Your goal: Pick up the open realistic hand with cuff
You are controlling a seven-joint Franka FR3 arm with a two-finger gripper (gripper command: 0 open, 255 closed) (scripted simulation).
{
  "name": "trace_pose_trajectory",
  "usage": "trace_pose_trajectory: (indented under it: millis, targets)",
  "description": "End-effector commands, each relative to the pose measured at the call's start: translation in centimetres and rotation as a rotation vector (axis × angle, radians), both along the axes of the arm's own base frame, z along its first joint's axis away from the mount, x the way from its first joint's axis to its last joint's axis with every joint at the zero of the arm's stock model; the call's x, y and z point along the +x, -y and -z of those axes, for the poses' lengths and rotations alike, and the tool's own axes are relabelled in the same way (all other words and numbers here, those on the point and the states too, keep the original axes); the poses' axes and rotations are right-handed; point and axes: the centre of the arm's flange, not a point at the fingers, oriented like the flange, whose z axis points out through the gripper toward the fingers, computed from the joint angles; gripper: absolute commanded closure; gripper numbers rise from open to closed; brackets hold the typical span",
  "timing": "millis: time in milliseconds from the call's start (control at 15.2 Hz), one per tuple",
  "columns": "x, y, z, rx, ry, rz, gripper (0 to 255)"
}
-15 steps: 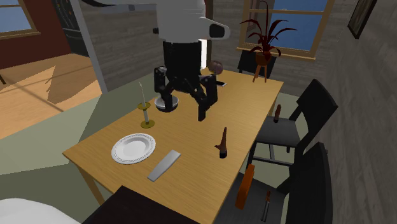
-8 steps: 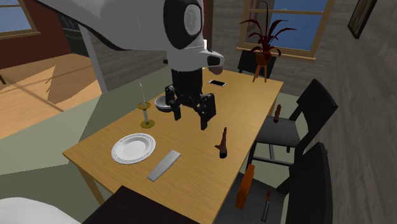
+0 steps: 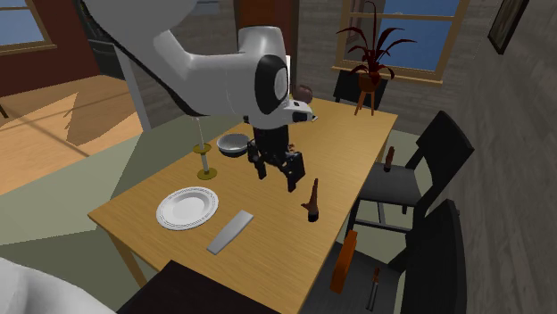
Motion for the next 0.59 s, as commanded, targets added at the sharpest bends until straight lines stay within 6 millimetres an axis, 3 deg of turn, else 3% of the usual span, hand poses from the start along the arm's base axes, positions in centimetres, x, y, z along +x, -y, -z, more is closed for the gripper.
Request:
trace_pose_trajectory:
  millis: [0,528]
  targets:
    - [1.7,-0.2,1.8,-0.008,0.016,0.020,0]
    - [8.4,-0.6,9.5,-0.044,0.071,0.099,0]
